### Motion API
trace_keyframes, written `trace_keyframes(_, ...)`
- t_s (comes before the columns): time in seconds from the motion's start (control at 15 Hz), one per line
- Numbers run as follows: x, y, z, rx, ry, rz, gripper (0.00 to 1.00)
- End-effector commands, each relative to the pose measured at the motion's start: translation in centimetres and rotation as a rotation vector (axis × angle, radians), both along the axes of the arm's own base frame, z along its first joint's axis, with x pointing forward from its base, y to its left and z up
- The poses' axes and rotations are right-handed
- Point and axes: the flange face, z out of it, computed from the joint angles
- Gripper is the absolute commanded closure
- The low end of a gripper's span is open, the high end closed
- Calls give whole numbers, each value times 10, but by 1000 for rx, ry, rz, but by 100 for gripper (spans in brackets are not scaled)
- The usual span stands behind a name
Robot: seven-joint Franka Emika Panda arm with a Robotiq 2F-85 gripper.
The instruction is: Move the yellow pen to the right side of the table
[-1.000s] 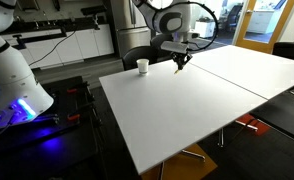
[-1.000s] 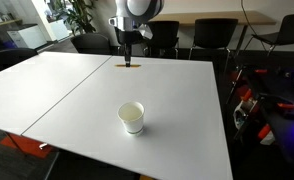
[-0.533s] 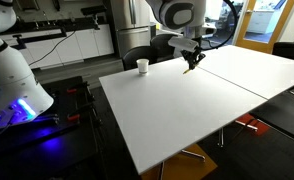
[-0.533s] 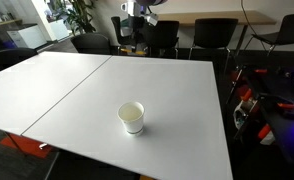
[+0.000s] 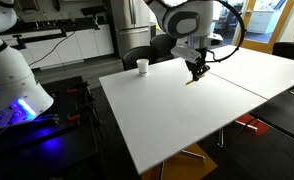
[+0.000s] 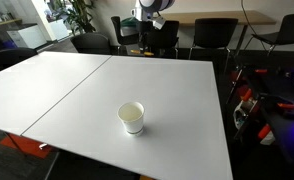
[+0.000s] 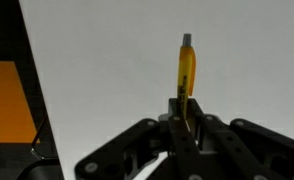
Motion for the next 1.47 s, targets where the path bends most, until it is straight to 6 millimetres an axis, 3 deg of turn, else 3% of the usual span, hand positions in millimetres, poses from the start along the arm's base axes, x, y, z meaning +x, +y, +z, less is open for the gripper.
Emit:
trace_keyframes(0.0,1,-9,-16,33,23,-56,97)
trace_keyframes(0.53,0,-29,-54,100,25,-150,97)
trace_keyframes(0.67,0,-29,-57,103,27,-155,63)
trace_keyframes(0.93,2,-22,-52,89,27,-152,34)
trace_keyframes(1.2,0,-7,-30,78,-1,-175,4)
trace_keyframes(1.4,-3,8,-8,73,-28,-173,0)
